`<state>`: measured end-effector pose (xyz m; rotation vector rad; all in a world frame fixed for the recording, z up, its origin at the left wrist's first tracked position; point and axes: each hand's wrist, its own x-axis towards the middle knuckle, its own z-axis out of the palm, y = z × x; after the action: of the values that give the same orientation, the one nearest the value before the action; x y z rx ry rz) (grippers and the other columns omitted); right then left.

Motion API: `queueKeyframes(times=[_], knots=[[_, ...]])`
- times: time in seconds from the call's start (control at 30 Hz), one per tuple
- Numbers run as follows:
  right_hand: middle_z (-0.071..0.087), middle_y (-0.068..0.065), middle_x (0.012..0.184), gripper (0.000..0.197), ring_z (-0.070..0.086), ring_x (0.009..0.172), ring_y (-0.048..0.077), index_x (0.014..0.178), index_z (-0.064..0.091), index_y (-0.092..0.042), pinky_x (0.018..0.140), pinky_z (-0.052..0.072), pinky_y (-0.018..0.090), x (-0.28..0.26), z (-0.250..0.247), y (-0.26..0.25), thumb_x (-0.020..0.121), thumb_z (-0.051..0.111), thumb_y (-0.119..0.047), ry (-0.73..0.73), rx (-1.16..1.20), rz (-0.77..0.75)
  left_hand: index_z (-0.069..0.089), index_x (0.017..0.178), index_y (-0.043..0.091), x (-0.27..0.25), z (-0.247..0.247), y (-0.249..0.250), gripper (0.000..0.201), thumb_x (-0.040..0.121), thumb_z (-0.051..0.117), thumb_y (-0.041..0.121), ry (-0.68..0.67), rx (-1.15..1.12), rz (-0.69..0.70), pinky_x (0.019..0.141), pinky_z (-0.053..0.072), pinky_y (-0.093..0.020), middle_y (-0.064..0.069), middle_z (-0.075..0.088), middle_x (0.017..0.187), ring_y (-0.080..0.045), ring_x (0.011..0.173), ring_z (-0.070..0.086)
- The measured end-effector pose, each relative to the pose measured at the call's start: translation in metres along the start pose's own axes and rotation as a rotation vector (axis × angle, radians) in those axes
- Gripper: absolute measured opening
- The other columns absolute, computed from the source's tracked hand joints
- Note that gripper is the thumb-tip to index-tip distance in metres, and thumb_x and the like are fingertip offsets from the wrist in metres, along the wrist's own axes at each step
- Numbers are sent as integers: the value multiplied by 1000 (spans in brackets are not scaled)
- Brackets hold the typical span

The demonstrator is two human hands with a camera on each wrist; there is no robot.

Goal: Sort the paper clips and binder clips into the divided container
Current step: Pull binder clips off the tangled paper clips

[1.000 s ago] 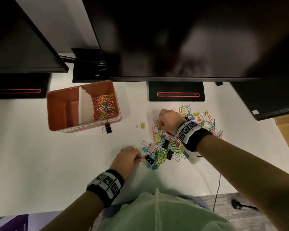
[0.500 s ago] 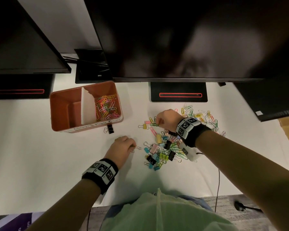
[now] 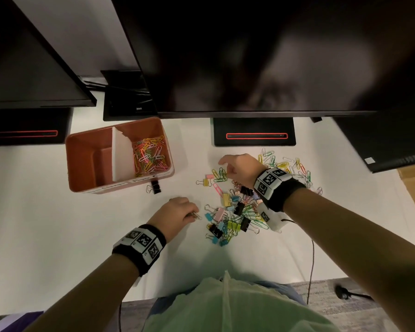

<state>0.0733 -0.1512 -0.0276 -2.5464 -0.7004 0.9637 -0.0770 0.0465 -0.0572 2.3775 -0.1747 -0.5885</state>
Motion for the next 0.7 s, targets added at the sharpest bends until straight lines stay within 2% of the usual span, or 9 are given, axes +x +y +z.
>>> queueKeyframes(times=[0.07,0.1,0.2,0.33,0.47,0.6,0.7], knots=[[67,9,104,36,60,94,23,123,52,-13,81,44,27,4,5,-4,87,54,-6,-38,-8,8,67,93,8,2,1,1,12,84,63,16,24,-5,-3,80,47,-33,-7,60,92,-20,87,54],[66,10,105,33,60,96,25,120,54,-12,80,43,27,6,7,-5,87,54,-6,-52,-23,5,67,90,7,4,1,1,11,84,63,16,38,-9,-8,78,46,-32,-7,58,92,-19,85,53],[60,11,107,21,58,97,27,106,62,-10,80,40,27,9,11,-8,87,55,-8,-53,-83,-15,65,89,6,7,2,2,10,85,62,15,58,-3,-30,78,44,-26,-5,53,94,-17,84,51],[48,11,115,14,58,95,27,97,68,-7,82,41,24,10,14,-8,86,60,-9,-28,-95,-30,63,87,7,6,4,0,7,86,59,13,70,14,-34,80,45,-32,-7,56,91,-20,86,50],[55,10,112,13,59,96,27,93,69,-7,87,48,33,10,15,-10,85,58,-7,-20,-111,-63,61,88,6,5,5,0,6,86,58,12,95,40,-21,78,43,-33,-9,59,89,-23,87,51],[60,9,106,14,58,95,26,94,65,-8,83,47,33,9,12,-12,83,57,-5,-16,-112,-55,61,92,5,5,6,0,9,88,56,11,102,52,-12,80,43,-33,-11,60,92,-24,89,52],[62,10,106,26,57,92,26,105,55,-10,79,47,33,9,11,-15,81,57,0,-18,-60,-24,62,90,3,5,8,0,9,88,55,9,95,65,6,80,44,-36,-14,59,92,-28,89,53]])
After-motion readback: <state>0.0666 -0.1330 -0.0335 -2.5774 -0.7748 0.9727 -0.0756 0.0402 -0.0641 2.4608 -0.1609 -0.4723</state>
